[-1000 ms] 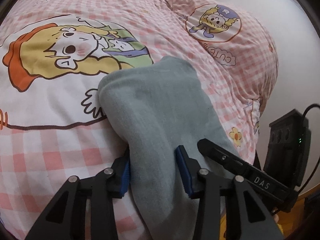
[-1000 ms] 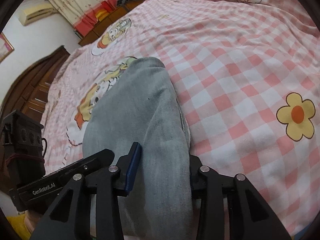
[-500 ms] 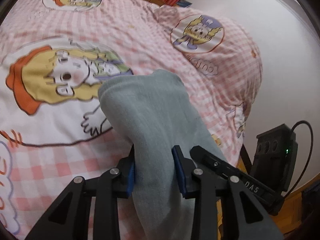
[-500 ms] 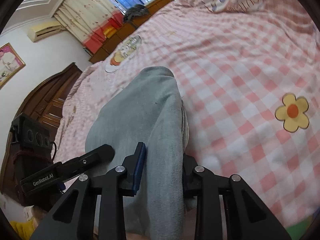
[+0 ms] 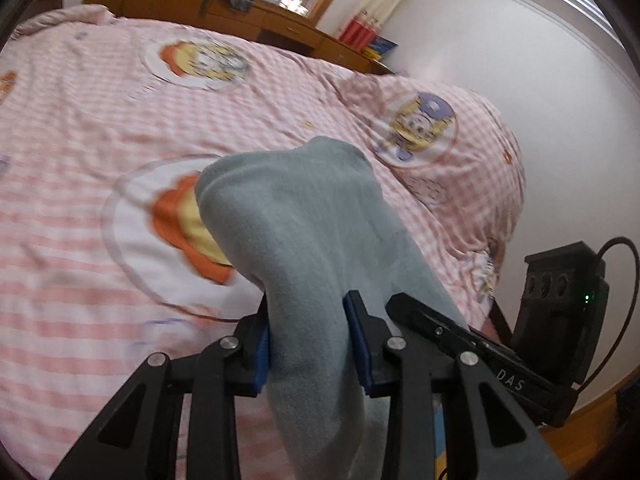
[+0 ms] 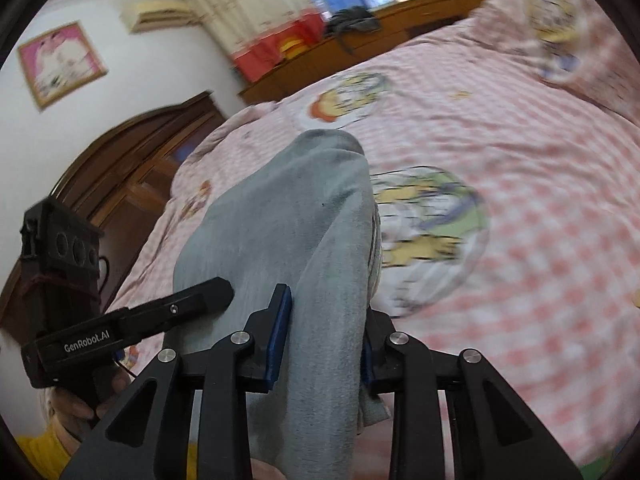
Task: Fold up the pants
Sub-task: 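Lift the folded pants with both grippers and carry them across the bed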
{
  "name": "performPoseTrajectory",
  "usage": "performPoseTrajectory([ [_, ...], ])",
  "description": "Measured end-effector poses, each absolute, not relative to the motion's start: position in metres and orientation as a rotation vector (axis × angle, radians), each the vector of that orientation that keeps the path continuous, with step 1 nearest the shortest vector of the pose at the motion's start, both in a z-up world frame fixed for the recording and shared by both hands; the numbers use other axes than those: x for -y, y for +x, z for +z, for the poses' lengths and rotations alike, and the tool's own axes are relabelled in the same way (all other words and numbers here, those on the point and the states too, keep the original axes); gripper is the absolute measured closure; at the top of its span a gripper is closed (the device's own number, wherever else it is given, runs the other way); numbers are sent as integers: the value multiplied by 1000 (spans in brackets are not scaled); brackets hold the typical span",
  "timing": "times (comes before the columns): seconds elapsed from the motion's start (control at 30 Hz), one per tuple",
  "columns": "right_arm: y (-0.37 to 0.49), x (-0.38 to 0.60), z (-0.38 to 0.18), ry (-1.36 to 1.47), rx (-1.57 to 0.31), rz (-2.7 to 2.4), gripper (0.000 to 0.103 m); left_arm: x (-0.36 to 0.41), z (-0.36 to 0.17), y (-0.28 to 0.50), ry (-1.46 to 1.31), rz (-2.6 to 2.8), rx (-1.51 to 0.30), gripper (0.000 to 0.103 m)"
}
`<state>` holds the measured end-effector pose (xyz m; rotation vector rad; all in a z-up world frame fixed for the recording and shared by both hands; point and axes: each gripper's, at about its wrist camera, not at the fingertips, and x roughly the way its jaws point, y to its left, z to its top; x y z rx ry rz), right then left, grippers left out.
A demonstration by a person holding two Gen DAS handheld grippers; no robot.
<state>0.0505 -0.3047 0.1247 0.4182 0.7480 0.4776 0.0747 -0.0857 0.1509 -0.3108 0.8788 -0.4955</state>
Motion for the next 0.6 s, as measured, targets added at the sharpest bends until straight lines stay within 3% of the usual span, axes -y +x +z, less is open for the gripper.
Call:
performPoseTrajectory([
  [0.3, 57, 171, 142, 337, -773, 632, 72, -43, 169, 62, -303, -341, -861, 69],
  [0.6, 69, 83, 99, 324, -874, 679, 72, -142, 119, 68, -353, -308, -901, 69],
])
